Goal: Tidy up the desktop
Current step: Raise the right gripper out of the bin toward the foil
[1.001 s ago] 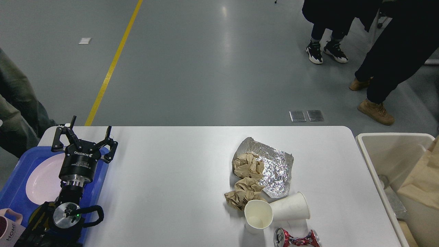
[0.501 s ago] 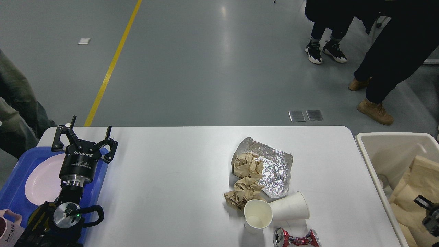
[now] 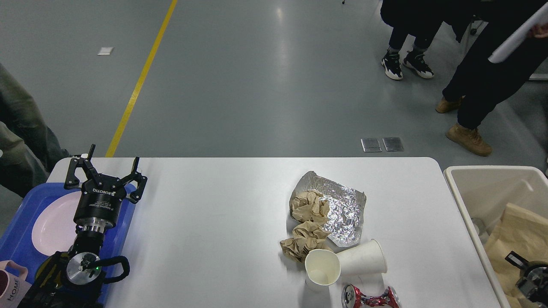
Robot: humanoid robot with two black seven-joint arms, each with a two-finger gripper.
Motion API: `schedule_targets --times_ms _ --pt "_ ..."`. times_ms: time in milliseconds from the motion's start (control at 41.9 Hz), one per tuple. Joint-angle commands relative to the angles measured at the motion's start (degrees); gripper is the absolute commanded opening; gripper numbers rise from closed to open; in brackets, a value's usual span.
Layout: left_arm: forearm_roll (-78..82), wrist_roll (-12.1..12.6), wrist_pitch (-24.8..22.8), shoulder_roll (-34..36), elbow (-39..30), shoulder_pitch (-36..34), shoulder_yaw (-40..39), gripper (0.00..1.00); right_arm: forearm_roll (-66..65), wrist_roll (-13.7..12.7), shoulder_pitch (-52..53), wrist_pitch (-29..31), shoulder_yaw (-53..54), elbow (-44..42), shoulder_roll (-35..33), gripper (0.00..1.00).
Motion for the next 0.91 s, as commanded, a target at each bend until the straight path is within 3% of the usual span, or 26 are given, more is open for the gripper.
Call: schedule_targets --times_ms 0,24,48,191,215,620,882 --pt "0.0 0.0 0.0 0.0 0.0 0.0 0.0 0.97 -0.08 0.01 -0.46 0.0 -0.1 0.03 0.4 0.0" --pt "0.0 0.0 0.0 0.0 0.0 0.0 0.0 0.97 -0.08 0.01 -0.55 -0.09 -0.1 0.03 0.4 0.0" --pt "0.0 0.0 0.0 0.0 0.0 0.0 0.0 0.97 -0.08 0.01 -0.55 -0.26 -0.19 0.03 0.4 0.1" --pt "0.0 0.0 0.0 0.0 0.0 0.0 0.0 0.97 0.01 0.1 -0.64 -6.32 -0.37 0.12 0.13 0.96" --pt "0.0 0.0 0.0 0.0 0.0 0.0 0.0 0.97 -0.08 0.1 -0.55 -7.46 -0.19 0.38 0.22 1.0" --pt "0.0 0.0 0.0 0.0 0.0 0.0 0.0 0.97 -0.17 0.1 0.94 -8.97 -0.45 2.22 -0.13 1.0" --pt "0.0 0.0 0.0 0.0 0.0 0.0 0.0 0.97 -1.22 0.1 11.04 -6.51 -3.7 15.13 -6.45 1.0"
